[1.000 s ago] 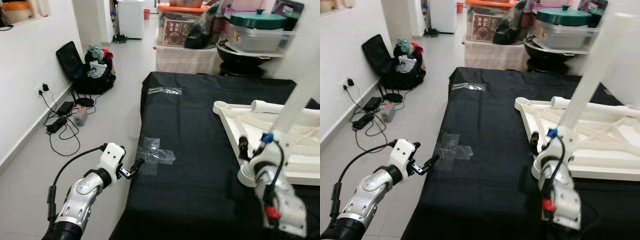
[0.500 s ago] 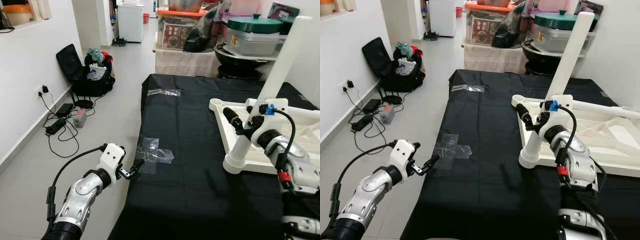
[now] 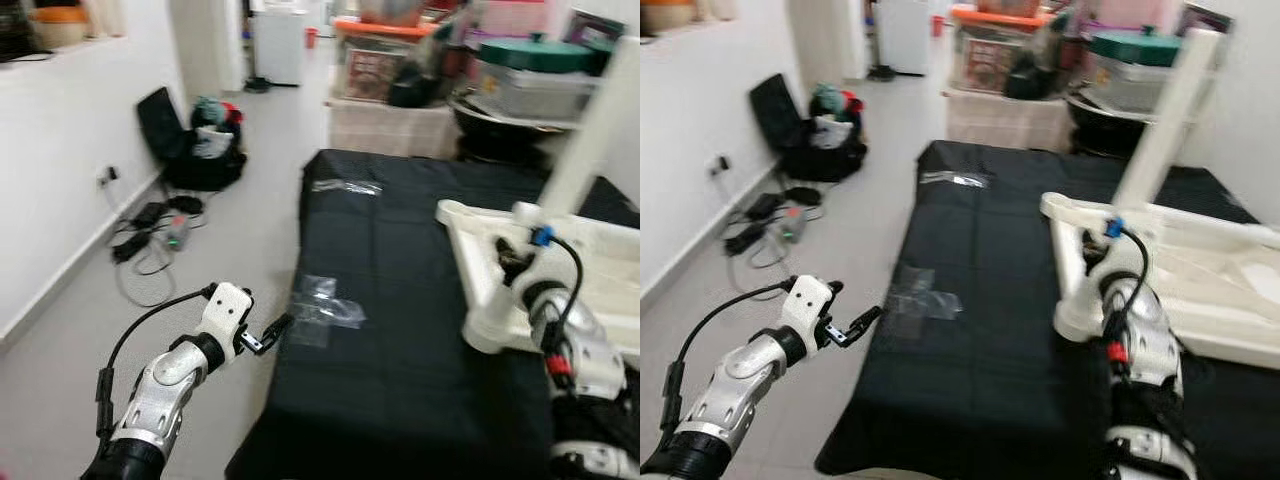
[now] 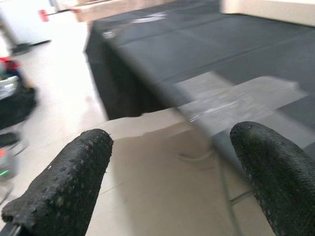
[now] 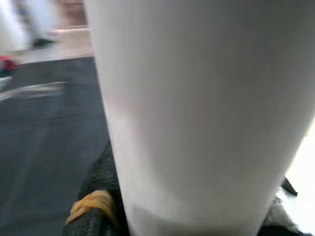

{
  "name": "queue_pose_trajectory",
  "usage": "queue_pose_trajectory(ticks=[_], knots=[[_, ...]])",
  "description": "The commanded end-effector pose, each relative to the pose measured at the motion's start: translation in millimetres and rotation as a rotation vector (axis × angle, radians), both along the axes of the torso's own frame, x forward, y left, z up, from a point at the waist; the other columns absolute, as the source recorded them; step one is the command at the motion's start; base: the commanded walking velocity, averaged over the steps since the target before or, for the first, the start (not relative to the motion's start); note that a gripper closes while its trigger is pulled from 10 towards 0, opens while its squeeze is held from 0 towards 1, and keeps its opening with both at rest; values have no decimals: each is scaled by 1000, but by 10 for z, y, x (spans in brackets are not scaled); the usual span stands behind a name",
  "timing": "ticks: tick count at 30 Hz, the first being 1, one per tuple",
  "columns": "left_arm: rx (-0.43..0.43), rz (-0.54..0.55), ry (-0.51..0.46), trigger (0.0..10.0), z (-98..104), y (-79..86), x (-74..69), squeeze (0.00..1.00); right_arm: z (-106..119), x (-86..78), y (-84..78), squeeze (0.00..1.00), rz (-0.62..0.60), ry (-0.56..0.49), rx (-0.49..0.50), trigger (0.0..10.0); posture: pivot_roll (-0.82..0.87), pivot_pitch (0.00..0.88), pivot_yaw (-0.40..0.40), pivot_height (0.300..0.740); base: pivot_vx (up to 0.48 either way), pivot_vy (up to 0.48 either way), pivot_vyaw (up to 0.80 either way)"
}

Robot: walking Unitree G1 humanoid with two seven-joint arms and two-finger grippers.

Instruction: Building children table

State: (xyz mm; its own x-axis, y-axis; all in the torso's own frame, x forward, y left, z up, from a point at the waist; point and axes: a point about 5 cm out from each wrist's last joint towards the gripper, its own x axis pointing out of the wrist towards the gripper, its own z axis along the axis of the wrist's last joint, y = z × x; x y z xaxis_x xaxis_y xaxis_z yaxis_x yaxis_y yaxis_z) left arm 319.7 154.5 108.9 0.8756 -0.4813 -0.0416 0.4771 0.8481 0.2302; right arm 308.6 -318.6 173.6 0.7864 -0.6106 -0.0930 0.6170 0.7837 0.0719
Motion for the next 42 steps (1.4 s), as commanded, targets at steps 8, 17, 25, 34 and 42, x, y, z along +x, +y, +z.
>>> queue_pose_trajectory(ticks=[8, 17, 25, 34, 42], knots=[[19, 1, 23, 10000, -87, -28, -27, 0, -556, -686, -234, 0, -418, 192, 133, 0, 31, 0, -66, 740, 0, 0, 0], [24, -4, 22, 10000, -68, -23, 3, 0, -180, -221, 136, 1000, -76, -20, 99, 10000, 40, 0, -73, 740, 0, 0, 0], [21, -7, 28, 10000, -88, -14, -26, 0, 373, 146, 437, 0, 515, -230, -20, 10000, 47, 0, -79, 740, 0, 0, 0], [21, -15, 20, 10000, -66, -27, -1, 0, 185, 362, 552, 0, 946, -77, -96, 9725, 69, 0, -89, 740, 0, 0, 0], [24, -11, 21, 10000, -70, 6, -24, 0, -24, 253, 854, 0, 1163, -36, -62, 7529, 74, 0, -85, 740, 0, 0, 0]])
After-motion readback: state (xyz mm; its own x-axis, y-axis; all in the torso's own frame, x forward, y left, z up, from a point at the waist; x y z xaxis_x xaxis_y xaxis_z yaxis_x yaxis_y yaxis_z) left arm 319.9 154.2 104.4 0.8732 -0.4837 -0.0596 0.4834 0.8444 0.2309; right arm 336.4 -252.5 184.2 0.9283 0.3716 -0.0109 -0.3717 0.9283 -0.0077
